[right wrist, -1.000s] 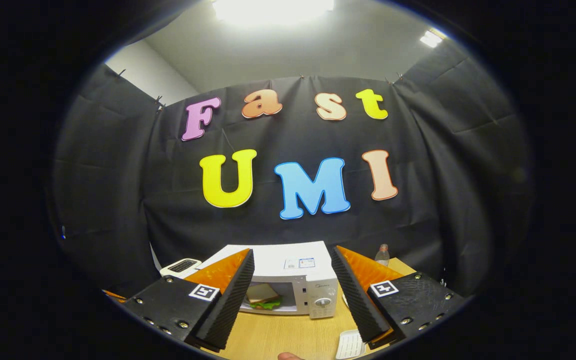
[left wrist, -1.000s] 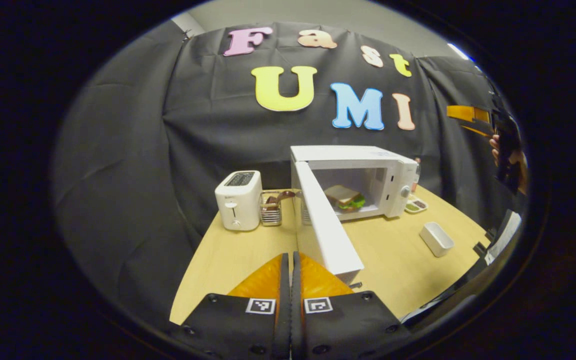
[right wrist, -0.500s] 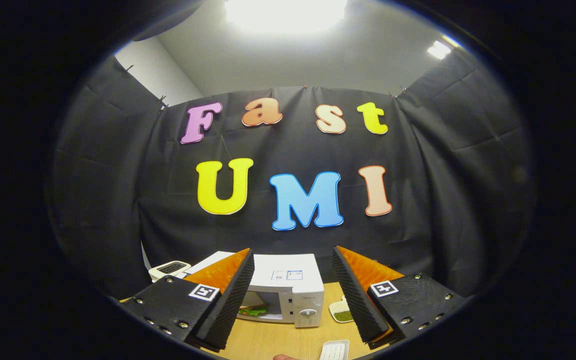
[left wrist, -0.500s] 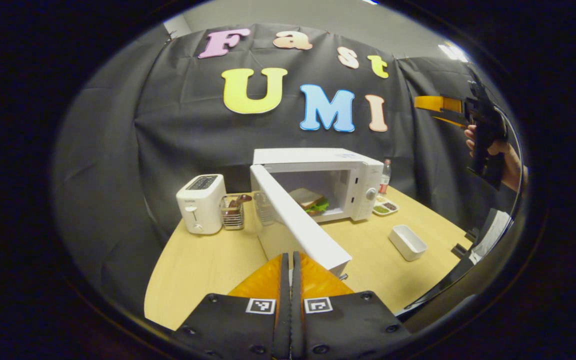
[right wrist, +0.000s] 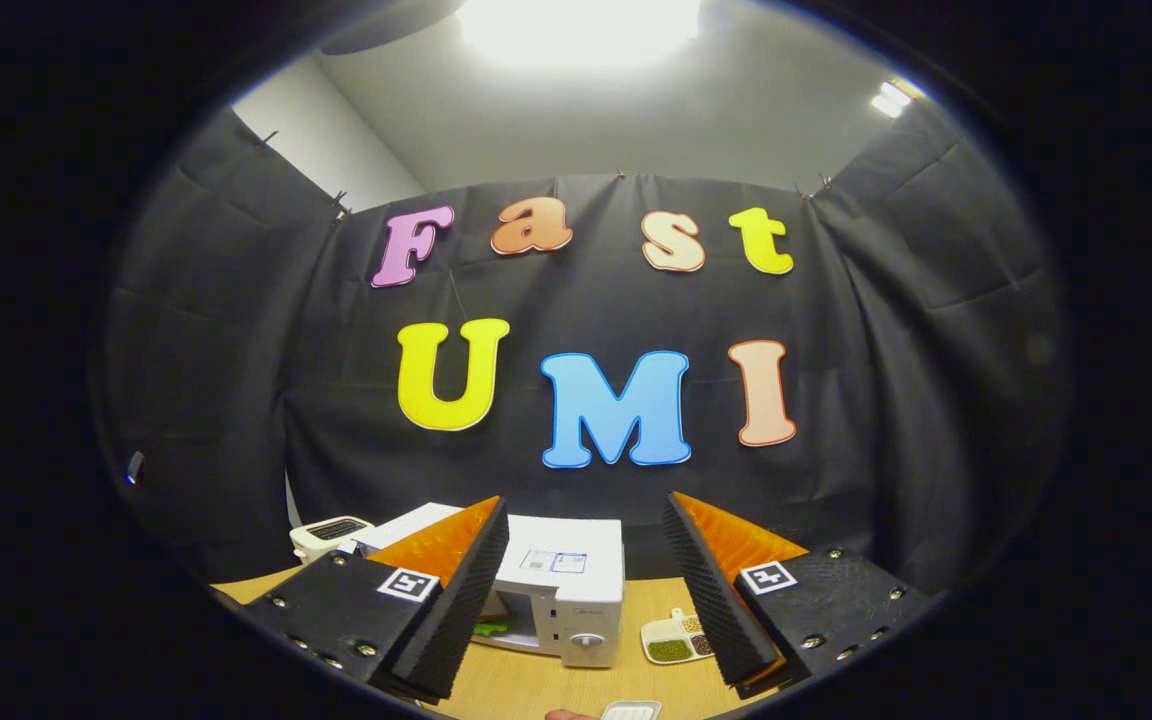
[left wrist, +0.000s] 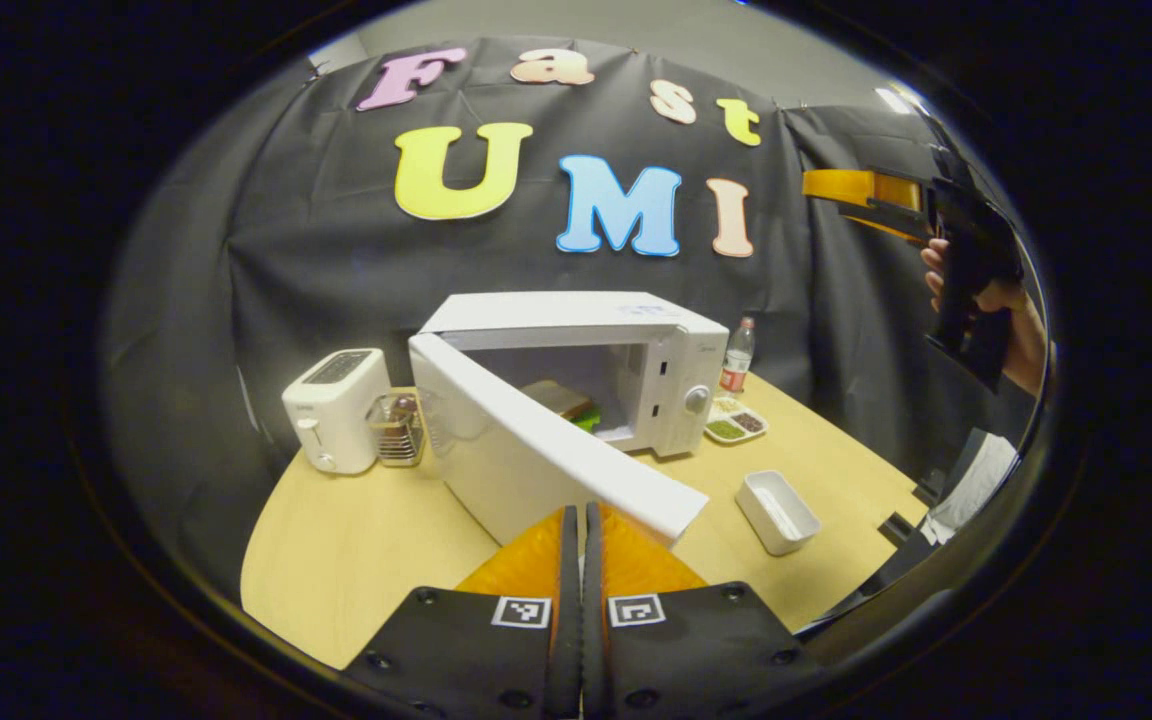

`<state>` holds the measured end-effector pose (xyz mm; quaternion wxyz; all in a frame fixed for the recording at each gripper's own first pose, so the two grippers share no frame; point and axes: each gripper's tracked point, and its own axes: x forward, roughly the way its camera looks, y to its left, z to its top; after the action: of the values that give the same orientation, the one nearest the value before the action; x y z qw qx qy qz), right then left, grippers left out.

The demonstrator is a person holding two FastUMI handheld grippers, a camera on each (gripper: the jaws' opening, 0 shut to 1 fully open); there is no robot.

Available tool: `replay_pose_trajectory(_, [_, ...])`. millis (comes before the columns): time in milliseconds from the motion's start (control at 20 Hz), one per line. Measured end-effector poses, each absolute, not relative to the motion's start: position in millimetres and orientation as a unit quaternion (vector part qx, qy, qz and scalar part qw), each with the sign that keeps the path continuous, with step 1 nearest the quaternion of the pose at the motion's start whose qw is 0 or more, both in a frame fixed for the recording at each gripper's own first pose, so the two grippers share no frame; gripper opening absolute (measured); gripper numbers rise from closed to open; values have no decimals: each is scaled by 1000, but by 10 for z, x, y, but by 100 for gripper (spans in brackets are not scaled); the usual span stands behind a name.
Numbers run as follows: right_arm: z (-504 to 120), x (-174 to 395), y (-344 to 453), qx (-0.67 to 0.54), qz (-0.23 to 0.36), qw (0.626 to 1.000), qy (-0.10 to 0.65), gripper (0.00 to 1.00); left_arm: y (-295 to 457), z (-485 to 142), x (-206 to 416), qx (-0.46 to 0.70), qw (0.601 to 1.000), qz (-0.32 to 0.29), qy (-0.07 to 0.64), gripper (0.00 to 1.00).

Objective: Open the microwave oven with the left hand, put the food in, and close the microwave oven.

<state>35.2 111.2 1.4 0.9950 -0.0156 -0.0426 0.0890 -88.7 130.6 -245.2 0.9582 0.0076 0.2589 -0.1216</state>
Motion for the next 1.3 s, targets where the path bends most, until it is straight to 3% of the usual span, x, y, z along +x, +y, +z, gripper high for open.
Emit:
replay_pose_trajectory(450, [-98, 528, 748, -14, 96, 995, -23, 94, 561, -2554, -190, 17, 954, -162, 251, 7])
replay_pose_trajectory(1300, [-336, 471, -26, 0, 59, 998, 2, 94, -116, -2638, 912, 43, 957, -182, 222, 7])
